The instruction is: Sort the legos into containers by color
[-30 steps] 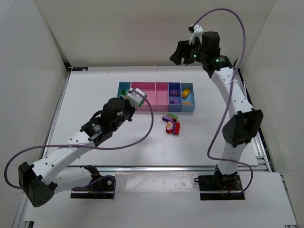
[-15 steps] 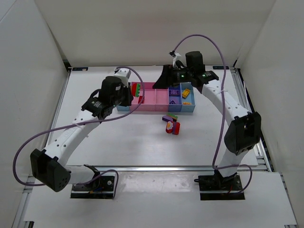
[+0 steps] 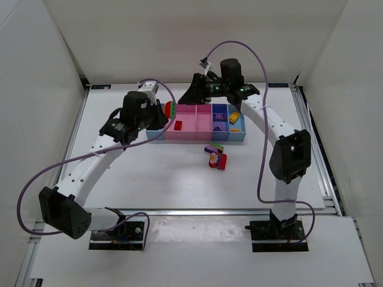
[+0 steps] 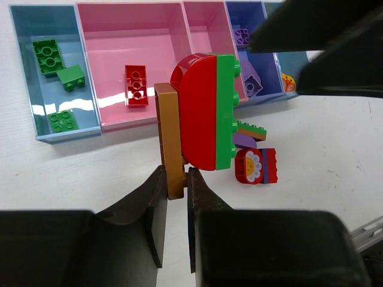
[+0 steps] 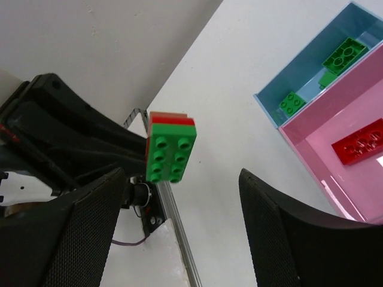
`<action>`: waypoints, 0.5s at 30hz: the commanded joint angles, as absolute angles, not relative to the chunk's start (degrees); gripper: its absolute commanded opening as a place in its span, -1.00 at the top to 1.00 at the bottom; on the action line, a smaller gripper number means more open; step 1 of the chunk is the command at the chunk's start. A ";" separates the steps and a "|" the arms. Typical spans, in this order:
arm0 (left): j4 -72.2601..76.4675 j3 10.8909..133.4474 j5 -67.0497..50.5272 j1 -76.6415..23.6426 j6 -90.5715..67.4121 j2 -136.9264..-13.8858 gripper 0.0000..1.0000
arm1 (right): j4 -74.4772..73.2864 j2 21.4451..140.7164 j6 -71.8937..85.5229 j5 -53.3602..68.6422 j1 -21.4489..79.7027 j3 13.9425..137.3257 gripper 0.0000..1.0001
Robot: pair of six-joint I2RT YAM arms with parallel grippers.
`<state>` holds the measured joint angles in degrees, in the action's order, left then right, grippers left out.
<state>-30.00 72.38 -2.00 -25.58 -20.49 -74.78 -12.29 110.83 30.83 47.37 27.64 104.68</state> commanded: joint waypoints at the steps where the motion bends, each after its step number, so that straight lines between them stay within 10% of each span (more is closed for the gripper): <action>1: -29.44 74.79 -3.95 -25.40 -20.83 -73.65 0.80 | -9.23 113.29 33.48 49.83 28.39 107.75 -0.59; 15: -27.60 74.62 -3.25 -25.40 -18.37 -74.88 0.80 | -8.00 116.81 31.73 55.10 30.49 113.20 -0.58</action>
<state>-29.28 72.49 -2.48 -25.58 -19.31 -74.83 -10.94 115.98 32.56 52.05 29.74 110.26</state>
